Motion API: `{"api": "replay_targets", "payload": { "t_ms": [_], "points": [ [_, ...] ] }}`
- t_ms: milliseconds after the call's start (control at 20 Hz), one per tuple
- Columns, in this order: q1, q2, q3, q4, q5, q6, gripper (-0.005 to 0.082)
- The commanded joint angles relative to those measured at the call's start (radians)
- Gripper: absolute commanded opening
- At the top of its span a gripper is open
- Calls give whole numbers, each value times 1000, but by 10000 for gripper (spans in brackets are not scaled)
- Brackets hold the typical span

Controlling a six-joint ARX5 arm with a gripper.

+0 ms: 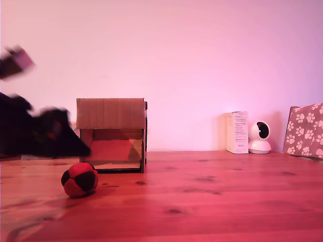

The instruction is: Drop the footbag into the cardboard dice tower

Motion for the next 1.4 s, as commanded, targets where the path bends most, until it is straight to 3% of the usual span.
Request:
{"api": "replay_targets", "payload": {
  "t_ms": [0, 250, 300, 450, 500, 550, 750, 1100, 1350],
  "points": [
    [-2, 66, 25, 2, 1, 21, 765],
    [-2, 227, 118, -18, 0, 29, 731],
    [-2, 236, 125, -33, 0, 29, 656],
    [-2, 235, 127, -53, -7, 28, 207],
    [-2, 234, 128, -52, -6, 28, 99],
    [-2, 229, 128, -53, -6, 28, 60],
    [-6, 117, 128, -132, -5, 28, 59],
    [-5, -223, 128, -374, -5, 24, 59],
    [-5, -332, 128, -303, -6, 2, 59]
  ]
}}
